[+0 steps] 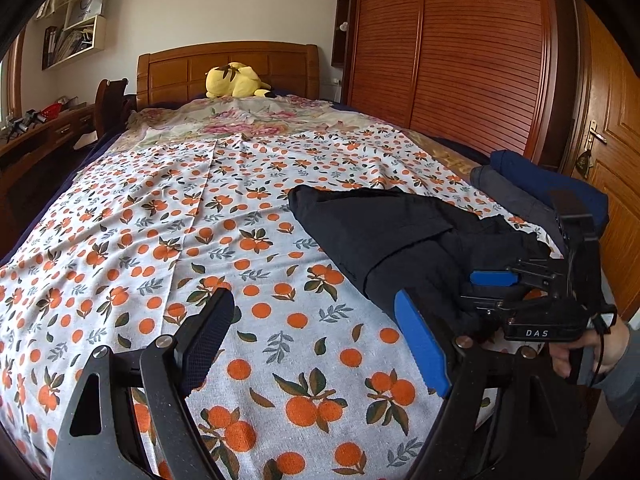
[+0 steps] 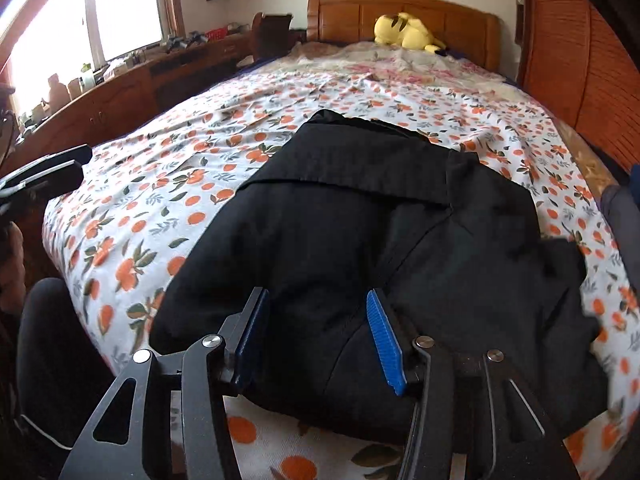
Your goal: Fold large clothes
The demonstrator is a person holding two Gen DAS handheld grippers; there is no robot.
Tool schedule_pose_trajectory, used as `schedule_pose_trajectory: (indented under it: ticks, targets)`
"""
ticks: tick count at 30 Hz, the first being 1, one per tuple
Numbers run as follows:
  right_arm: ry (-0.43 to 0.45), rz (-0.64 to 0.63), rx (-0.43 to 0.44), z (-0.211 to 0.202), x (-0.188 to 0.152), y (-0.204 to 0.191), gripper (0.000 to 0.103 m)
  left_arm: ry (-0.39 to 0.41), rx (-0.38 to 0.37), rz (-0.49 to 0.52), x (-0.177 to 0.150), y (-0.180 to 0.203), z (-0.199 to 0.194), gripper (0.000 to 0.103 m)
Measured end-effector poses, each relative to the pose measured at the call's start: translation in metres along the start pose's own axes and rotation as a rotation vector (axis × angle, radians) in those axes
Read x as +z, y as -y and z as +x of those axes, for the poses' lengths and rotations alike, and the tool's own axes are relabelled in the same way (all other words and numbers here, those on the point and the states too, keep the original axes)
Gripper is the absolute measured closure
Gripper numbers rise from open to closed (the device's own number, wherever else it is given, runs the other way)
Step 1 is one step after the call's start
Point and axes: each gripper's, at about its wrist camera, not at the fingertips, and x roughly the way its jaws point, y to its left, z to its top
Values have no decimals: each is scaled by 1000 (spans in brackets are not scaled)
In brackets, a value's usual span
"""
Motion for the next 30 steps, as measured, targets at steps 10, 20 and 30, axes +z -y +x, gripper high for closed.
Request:
schedule_pose_trajectory:
  ticks: [10, 20, 30]
  targets:
    - [56, 2, -20, -18, 10, -14, 51, -33, -6, -9, -8, -7, 16, 20]
    - [3, -13, -14, -16, 2, 0, 51, -60, 8, 10, 1, -16, 31, 20]
    - [35, 161, -208, -72, -36, 70, 44, -53, -44, 63, 34, -2, 65, 20]
